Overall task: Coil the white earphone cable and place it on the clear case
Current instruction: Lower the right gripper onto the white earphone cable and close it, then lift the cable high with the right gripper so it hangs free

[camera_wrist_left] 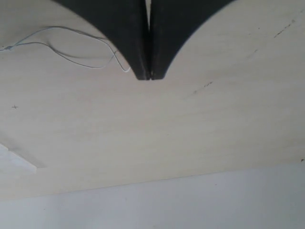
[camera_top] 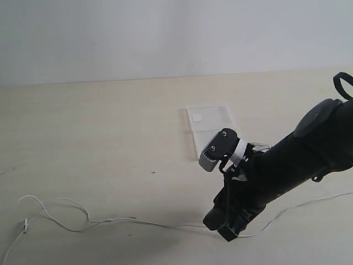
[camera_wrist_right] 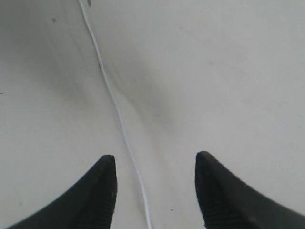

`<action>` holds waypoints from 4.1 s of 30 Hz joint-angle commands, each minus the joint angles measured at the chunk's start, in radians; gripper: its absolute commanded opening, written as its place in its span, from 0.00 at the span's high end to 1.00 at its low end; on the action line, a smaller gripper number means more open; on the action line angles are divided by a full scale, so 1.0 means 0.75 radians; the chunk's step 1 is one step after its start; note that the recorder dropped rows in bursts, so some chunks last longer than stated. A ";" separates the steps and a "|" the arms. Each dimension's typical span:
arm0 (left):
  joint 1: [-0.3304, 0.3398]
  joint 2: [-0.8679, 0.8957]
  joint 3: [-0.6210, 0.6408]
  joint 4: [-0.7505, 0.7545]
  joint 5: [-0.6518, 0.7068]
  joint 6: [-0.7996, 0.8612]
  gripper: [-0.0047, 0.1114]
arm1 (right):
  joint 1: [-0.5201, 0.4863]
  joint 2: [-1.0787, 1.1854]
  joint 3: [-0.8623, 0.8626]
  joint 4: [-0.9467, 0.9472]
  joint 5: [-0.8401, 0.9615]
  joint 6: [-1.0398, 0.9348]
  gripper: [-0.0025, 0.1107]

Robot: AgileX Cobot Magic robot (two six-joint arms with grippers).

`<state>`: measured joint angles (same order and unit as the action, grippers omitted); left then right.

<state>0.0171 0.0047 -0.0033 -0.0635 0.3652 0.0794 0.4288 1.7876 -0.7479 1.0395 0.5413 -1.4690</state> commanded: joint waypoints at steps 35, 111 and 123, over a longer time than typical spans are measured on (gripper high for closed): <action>0.002 -0.006 0.004 0.002 -0.015 -0.008 0.96 | 0.155 0.146 -0.010 -0.482 -0.102 0.190 0.70; 0.002 -0.006 0.004 0.002 -0.015 -0.008 0.96 | 0.173 -0.675 -1.609 -0.576 0.569 1.062 0.98; 0.002 -0.006 0.004 0.002 -0.015 -0.008 0.96 | 0.173 -0.675 -1.609 -0.301 0.539 1.001 0.98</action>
<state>0.0171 0.0047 -0.0033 -0.0635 0.3652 0.0794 0.5603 1.2823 -1.9467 0.7544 0.9746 -0.6999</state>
